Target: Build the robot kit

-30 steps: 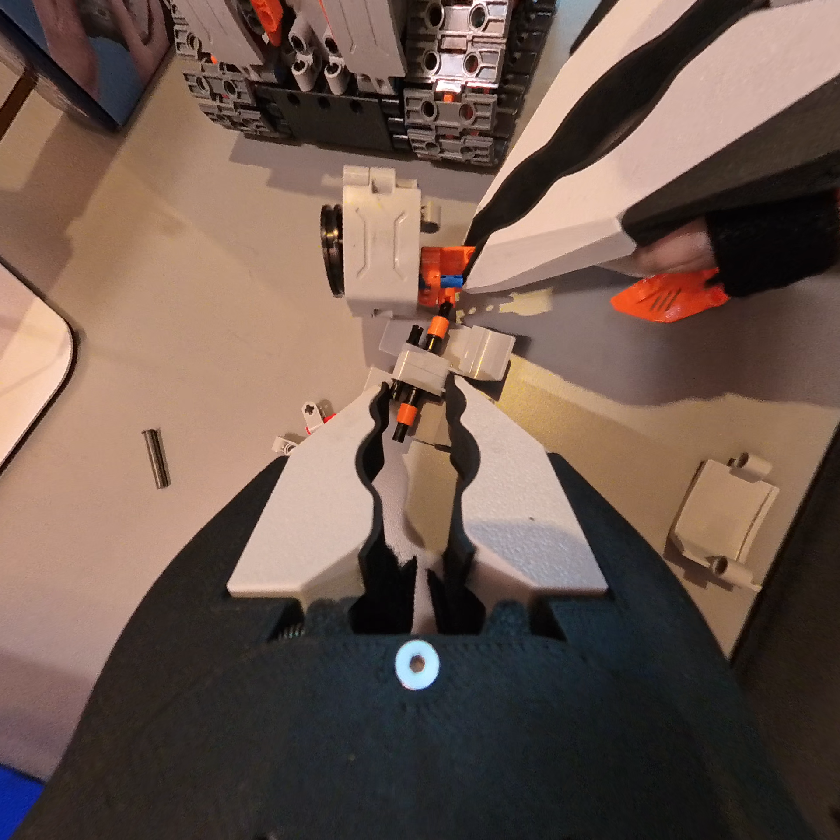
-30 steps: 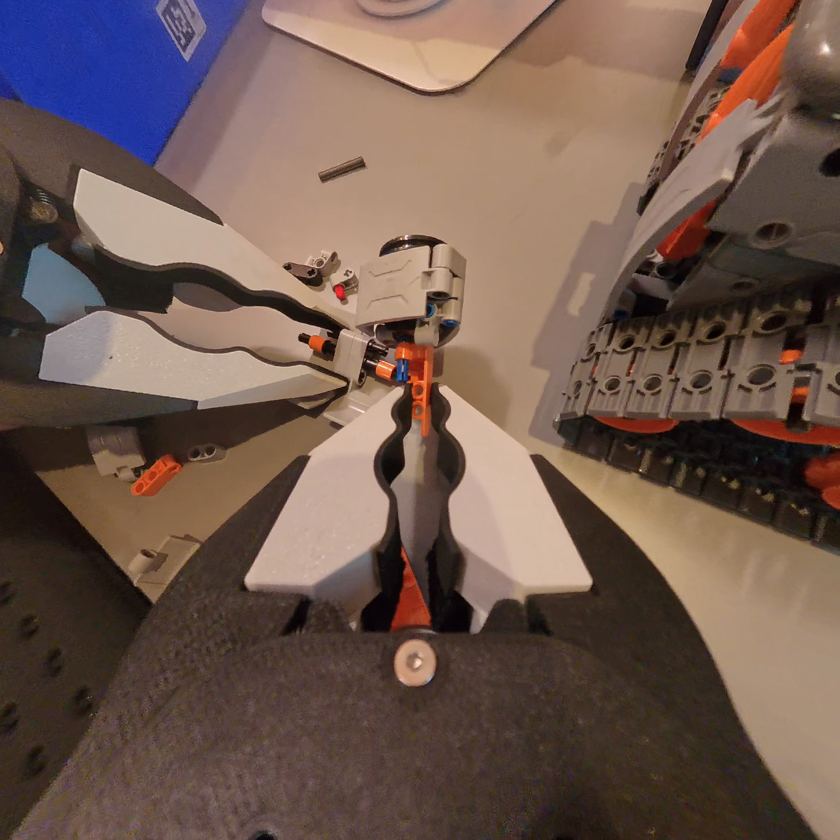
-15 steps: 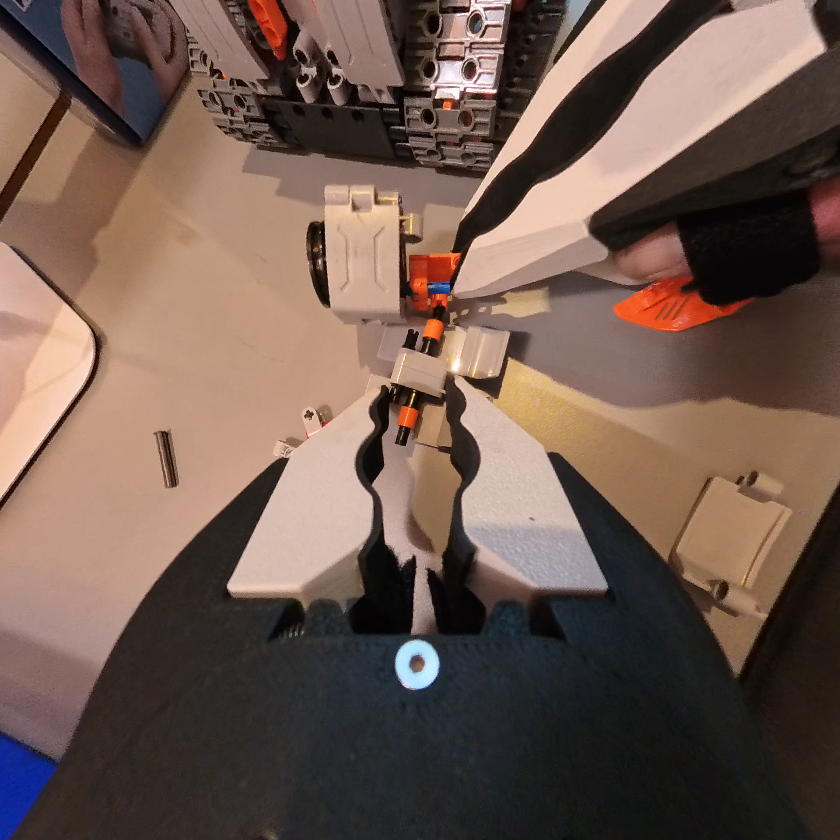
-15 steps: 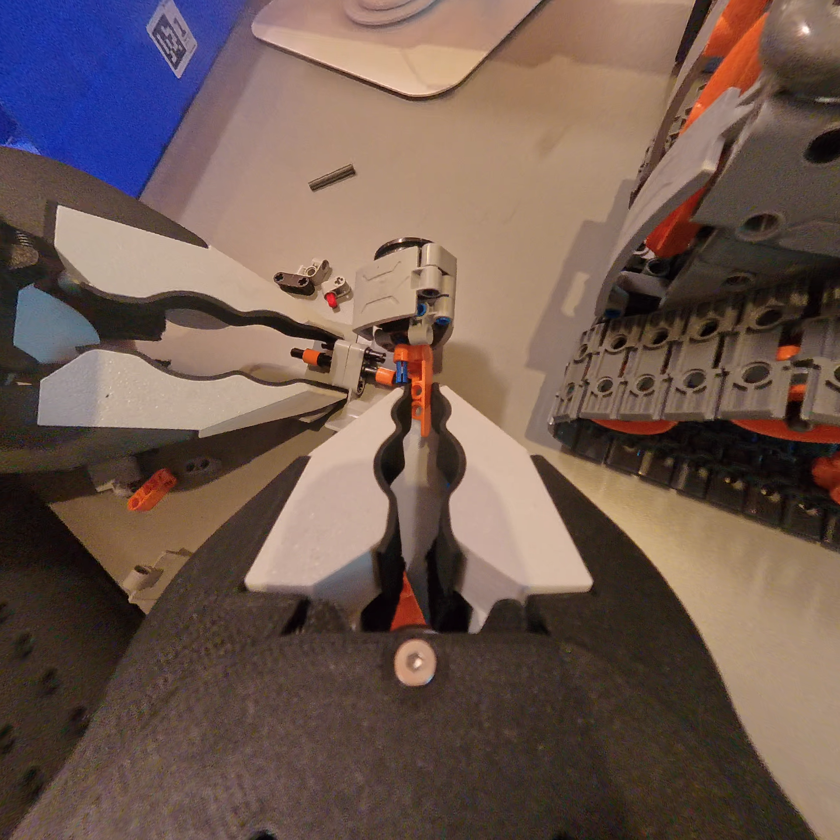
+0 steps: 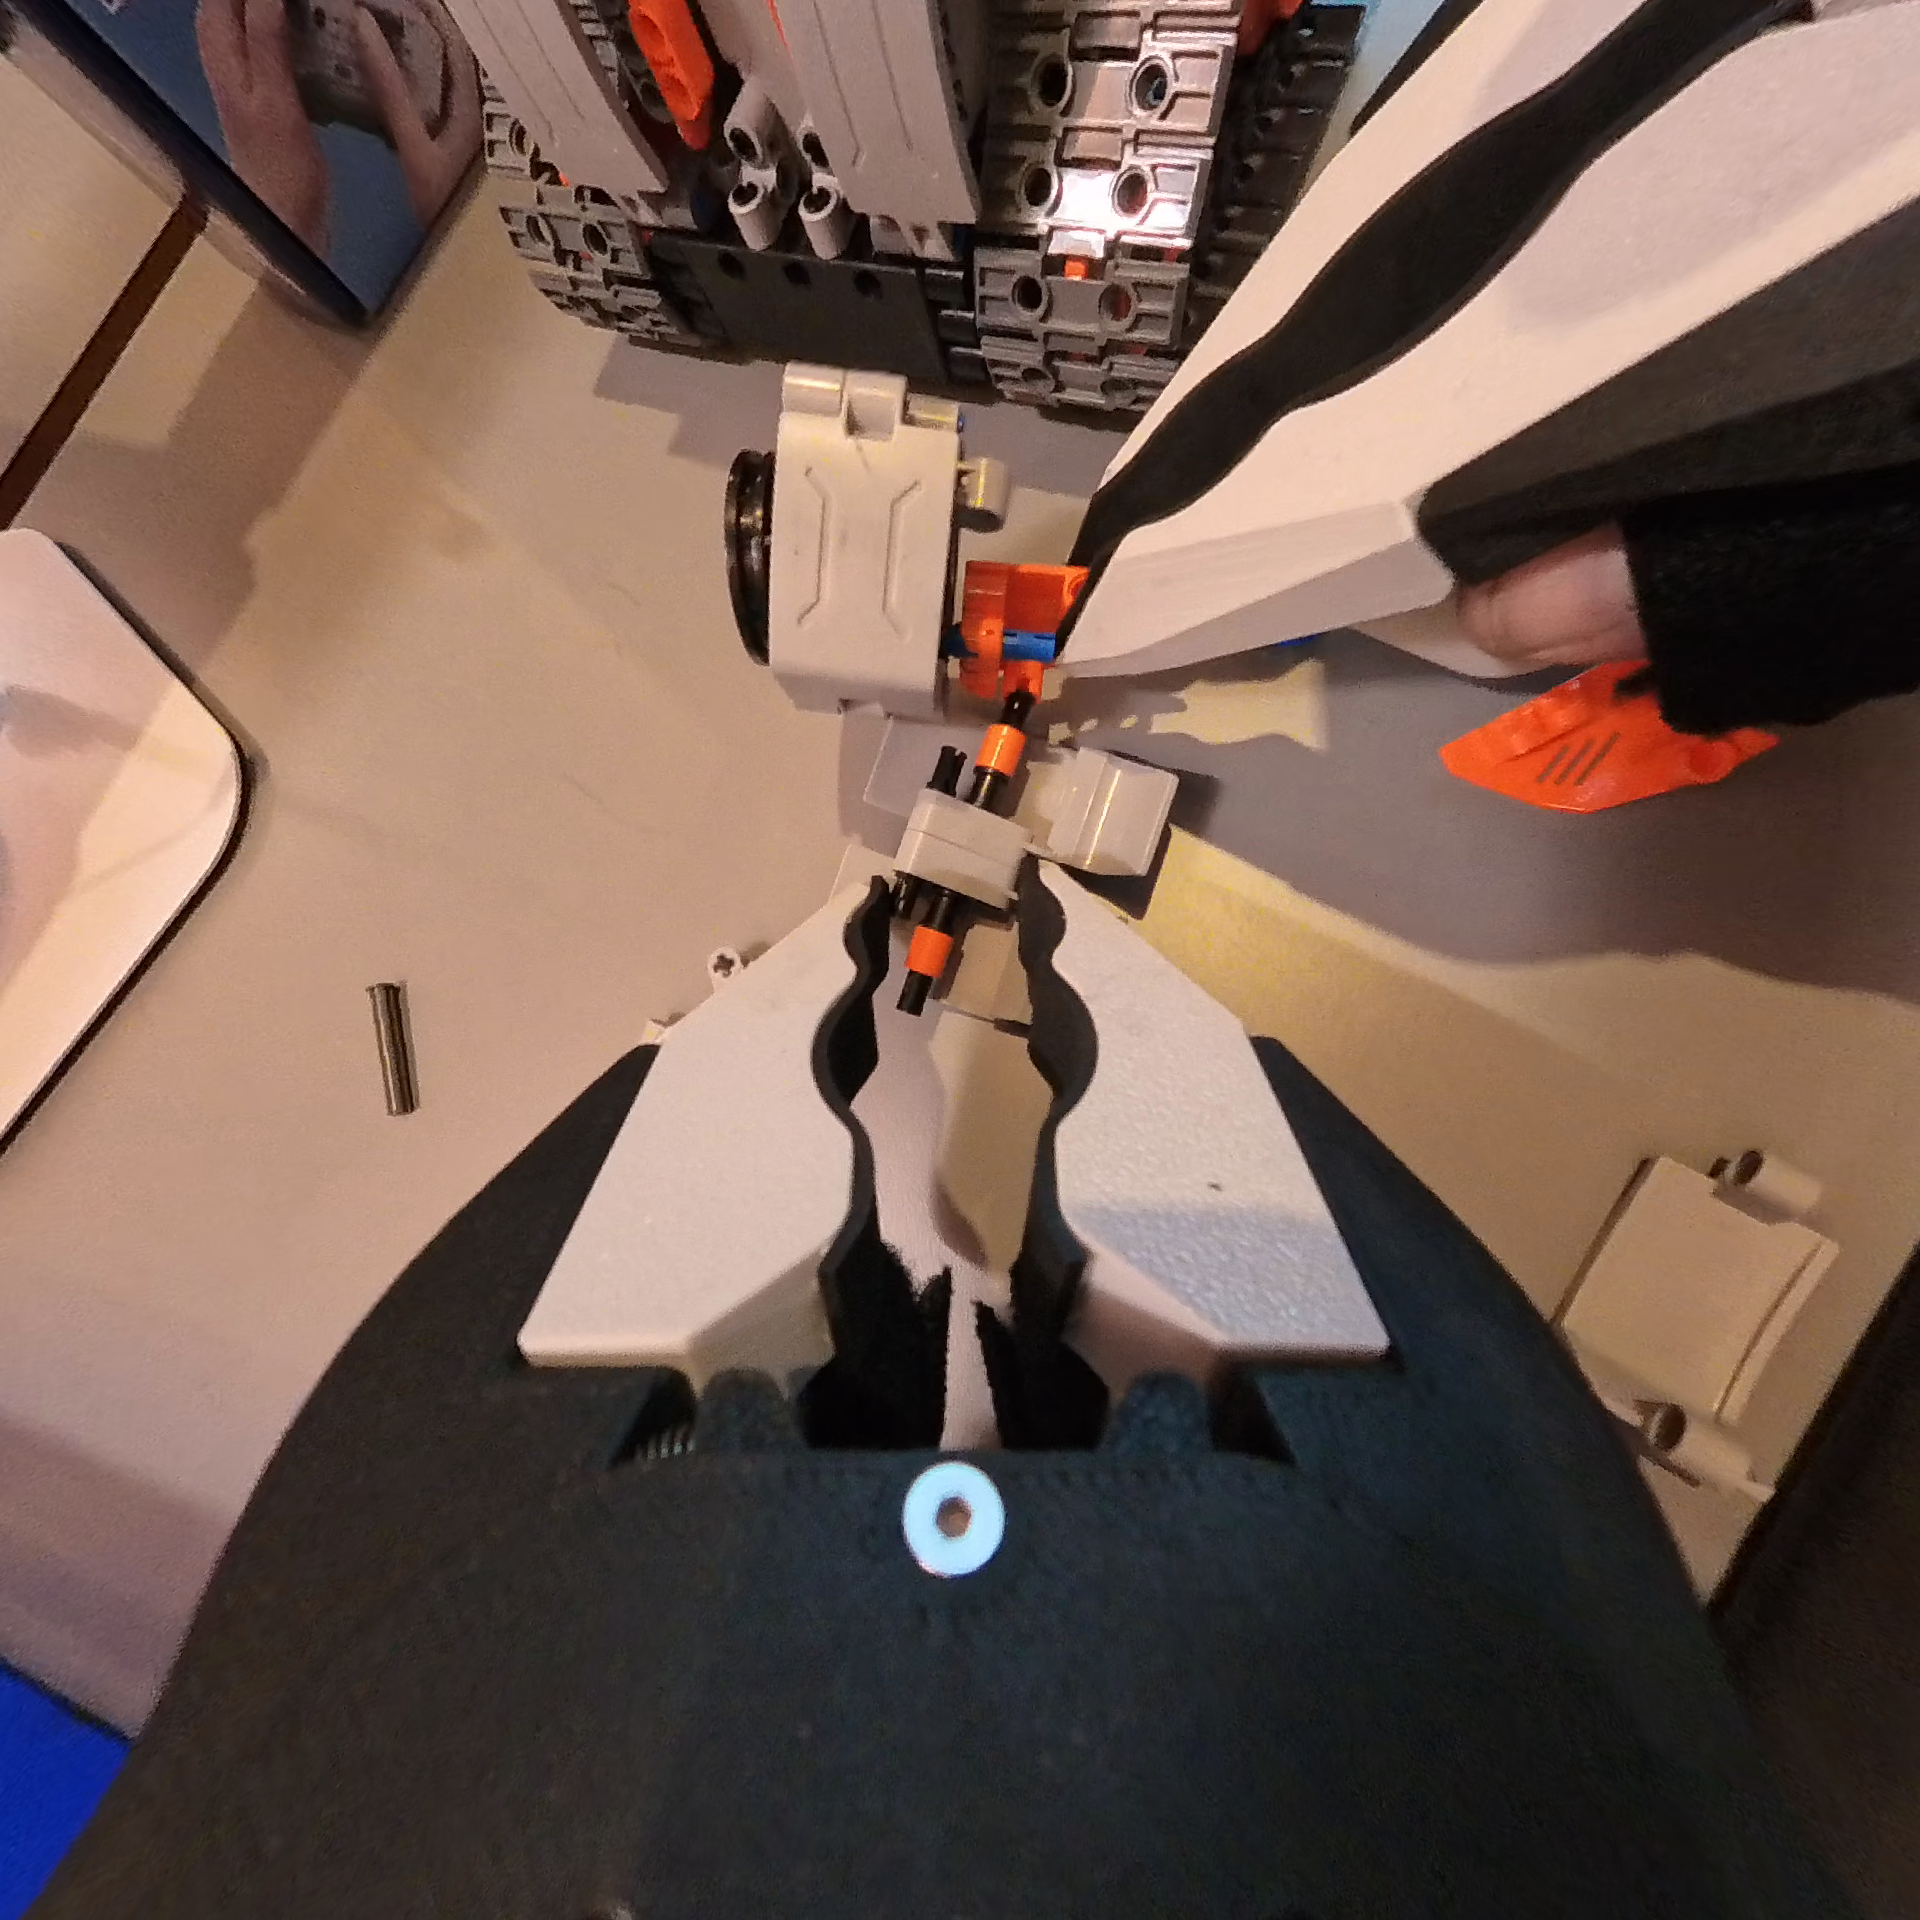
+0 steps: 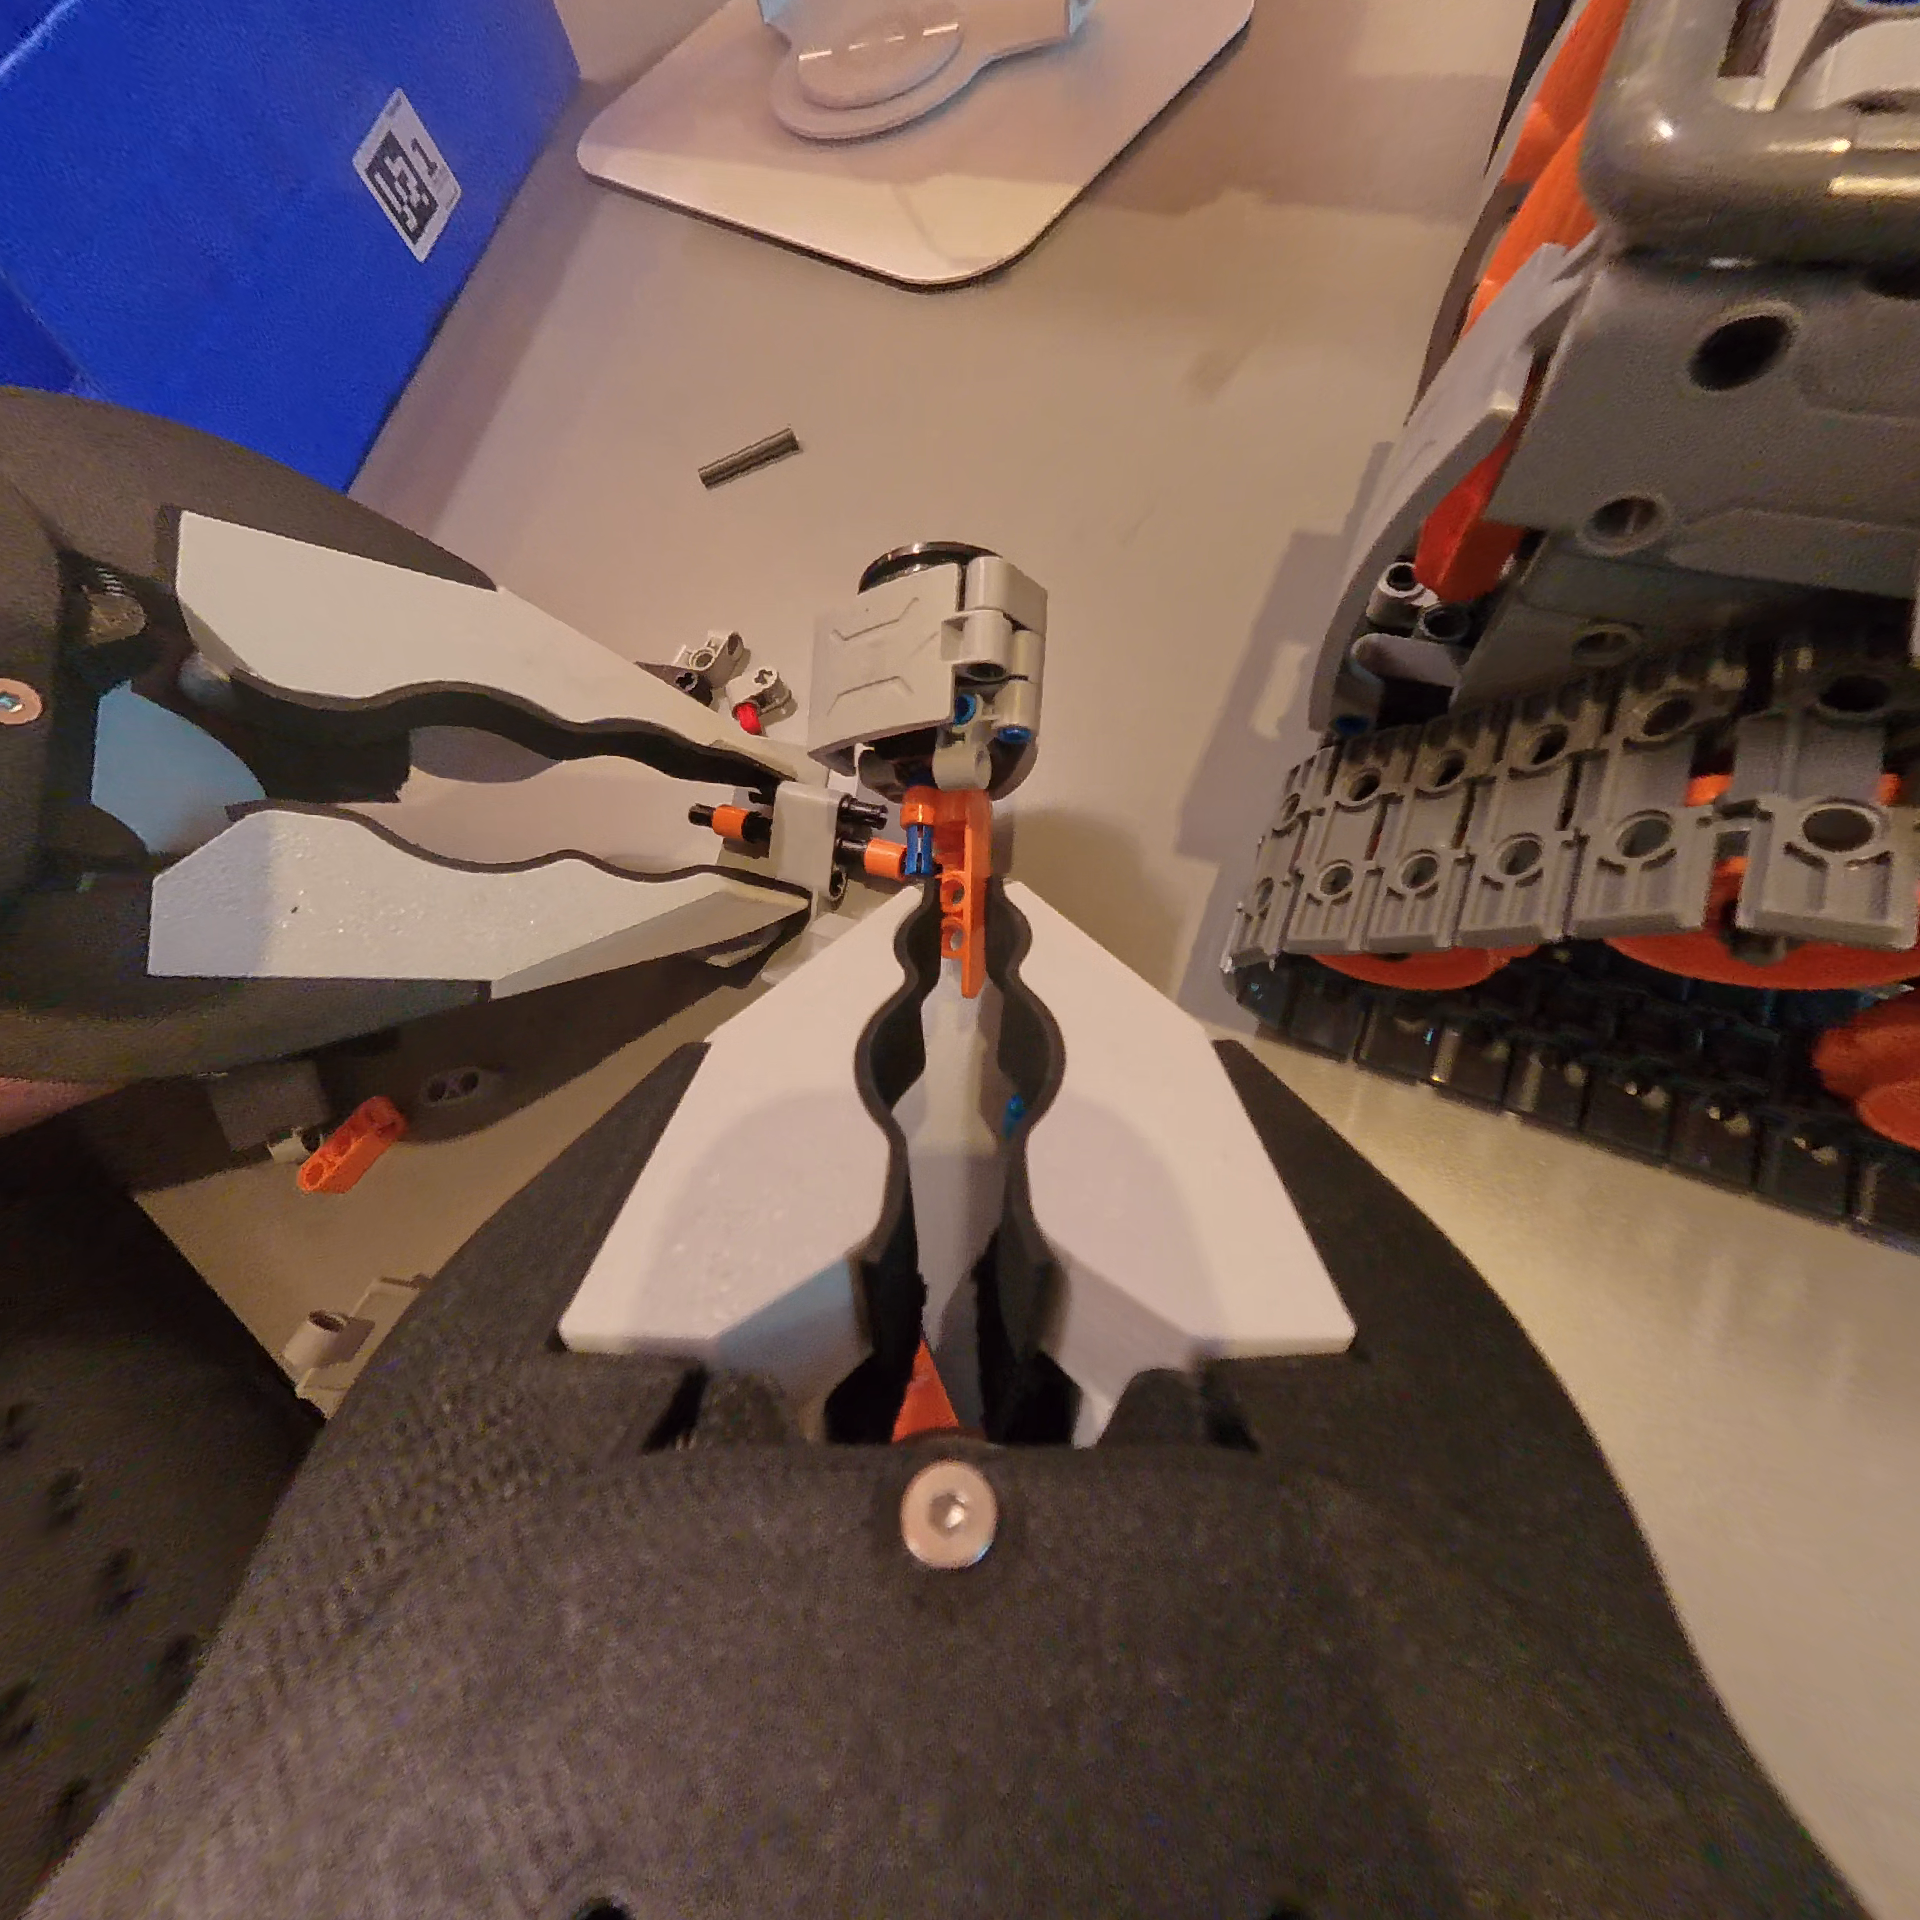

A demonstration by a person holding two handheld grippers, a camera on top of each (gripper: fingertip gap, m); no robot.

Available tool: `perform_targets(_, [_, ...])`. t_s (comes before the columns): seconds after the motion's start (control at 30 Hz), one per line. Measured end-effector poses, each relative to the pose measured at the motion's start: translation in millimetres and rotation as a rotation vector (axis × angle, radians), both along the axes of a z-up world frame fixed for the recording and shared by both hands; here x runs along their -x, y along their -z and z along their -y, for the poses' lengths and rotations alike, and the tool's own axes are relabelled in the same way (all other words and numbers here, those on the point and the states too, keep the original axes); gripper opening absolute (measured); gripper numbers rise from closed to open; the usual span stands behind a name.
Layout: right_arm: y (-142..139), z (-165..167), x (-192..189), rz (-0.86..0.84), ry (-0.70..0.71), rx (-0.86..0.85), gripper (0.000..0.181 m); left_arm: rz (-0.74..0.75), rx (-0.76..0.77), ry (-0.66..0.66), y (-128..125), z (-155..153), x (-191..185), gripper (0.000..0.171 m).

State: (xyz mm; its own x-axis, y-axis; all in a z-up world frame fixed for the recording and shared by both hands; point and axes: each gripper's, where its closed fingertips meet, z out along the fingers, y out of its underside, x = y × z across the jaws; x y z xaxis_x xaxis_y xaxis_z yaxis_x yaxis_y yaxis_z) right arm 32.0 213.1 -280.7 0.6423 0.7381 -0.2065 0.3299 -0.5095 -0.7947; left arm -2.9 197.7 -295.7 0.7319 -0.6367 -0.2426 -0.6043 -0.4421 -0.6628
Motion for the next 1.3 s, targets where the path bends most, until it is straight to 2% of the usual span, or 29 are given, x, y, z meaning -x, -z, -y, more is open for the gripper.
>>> perform_targets(0.27, [-3, -5, -2, -0.024, 0.032, -0.008, 0.004, 0.060, 0.024, -0.031, 0, -5, -4, 0.021])
perform_targets(0.6, [3, -10, -2, 0.035, 0.049, -0.023, 0.005, 0.112, 0.063, -0.075, 2, -7, -9, 0.021])
perform_targets(0.93, [6, -9, -3, -0.074, 0.011, 0.135, 0.006, 0.124, 0.071, -0.080, 3, -6, -8, 0.021])
perform_targets(1.3, [8, -8, -1, -0.044, 0.004, 0.121, 0.005, 0.174, 0.103, -0.094, 3, -7, -8, 0.021])
